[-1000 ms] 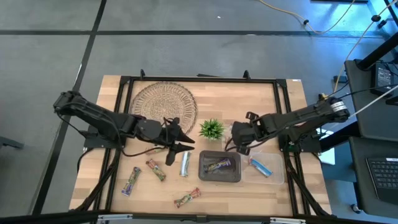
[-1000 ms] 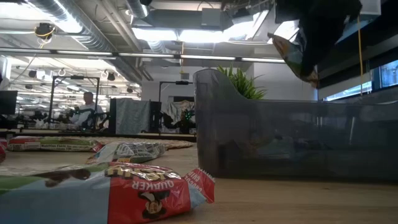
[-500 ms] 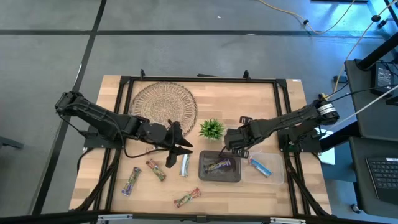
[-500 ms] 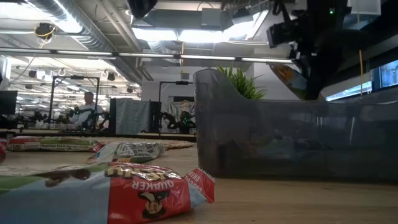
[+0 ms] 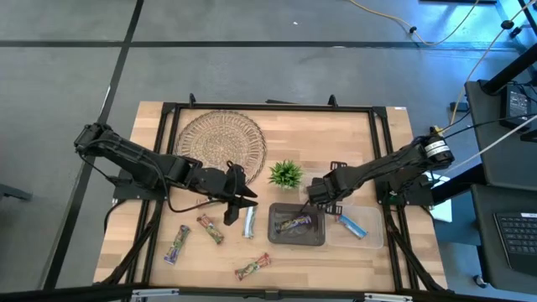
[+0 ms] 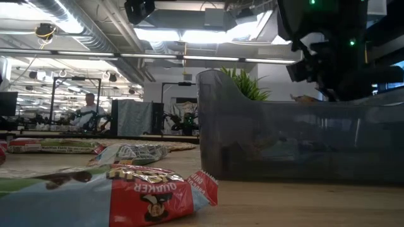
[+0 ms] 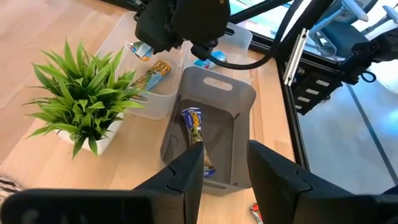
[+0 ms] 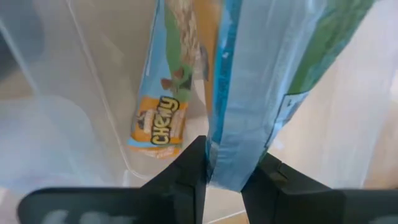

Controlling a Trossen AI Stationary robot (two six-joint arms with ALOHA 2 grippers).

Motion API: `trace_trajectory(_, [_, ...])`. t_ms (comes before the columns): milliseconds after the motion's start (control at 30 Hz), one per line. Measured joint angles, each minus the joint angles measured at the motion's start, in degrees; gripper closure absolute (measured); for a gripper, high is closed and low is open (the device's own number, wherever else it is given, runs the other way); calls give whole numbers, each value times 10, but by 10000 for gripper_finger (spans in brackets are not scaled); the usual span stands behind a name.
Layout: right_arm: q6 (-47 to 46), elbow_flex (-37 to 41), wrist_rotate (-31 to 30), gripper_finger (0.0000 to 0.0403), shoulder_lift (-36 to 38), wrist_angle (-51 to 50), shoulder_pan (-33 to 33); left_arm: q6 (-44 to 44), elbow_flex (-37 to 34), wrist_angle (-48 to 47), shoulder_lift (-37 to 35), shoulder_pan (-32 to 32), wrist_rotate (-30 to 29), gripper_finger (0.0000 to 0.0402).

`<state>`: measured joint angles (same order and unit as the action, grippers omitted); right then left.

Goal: Pick and place Granola Bars by type
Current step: Put the orange granola bar into the top transparent bin

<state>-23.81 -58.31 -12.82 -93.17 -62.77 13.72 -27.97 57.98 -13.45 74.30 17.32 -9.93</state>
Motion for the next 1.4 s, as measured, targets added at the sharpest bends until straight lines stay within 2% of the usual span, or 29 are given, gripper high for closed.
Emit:
trace_trajectory(300, [1, 15, 11, 319, 0, 11, 0, 12, 0, 0, 0, 0, 0, 286])
trace_trajectory(400, [16, 15, 32, 314, 0, 21, 0, 11, 0, 0, 0, 0, 0, 286])
trace_trajectory(733, [-1, 15, 26, 226, 1, 18, 0, 5, 0, 0, 0, 0, -8, 279])
trace_trajectory(900, [-15, 15, 27, 207, 29, 0, 0, 2, 0, 0, 0, 0, -9, 245])
trace_trajectory(1200, [-60, 15, 43, 205, 142, 20, 0, 26, 0, -2, 0, -1, -13, 144])
trace_trajectory(1400, [-88, 15, 53, 205, 215, 87, 2, -50, 0, -25, 7, -7, -49, 126])
